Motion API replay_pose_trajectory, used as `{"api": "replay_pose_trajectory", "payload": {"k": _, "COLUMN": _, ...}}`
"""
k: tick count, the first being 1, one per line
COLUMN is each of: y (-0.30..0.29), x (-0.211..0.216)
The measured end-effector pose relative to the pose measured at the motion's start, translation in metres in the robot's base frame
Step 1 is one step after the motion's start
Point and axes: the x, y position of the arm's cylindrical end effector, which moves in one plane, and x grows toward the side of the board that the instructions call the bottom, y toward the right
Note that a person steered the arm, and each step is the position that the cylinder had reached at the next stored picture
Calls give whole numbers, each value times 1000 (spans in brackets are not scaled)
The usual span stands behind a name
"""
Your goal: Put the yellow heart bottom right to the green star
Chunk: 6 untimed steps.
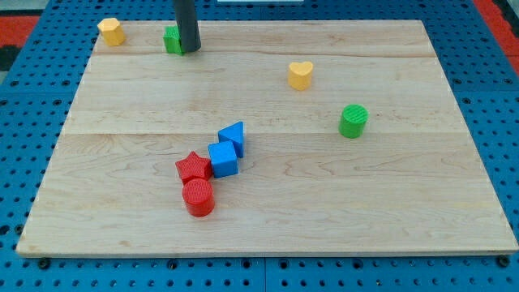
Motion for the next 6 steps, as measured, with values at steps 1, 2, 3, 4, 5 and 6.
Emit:
{"api": "replay_pose_trajectory", "payload": {"k": 1, "y": -24, "x": -3}}
{"api": "replay_pose_trajectory", "payload": {"k": 2, "y": -8, "x": -4}}
{"api": "replay_pose_trajectory", "payload": {"k": 3, "y": 115, "x": -12}}
{"api": "replay_pose_trajectory", "payload": {"k": 4, "y": 227, "x": 7}}
{"api": "replay_pose_trajectory", "payload": {"k": 5, "y": 272, "x": 74}}
{"api": "replay_pose_trajectory", "payload": {"k": 6, "y": 227, "x": 110}}
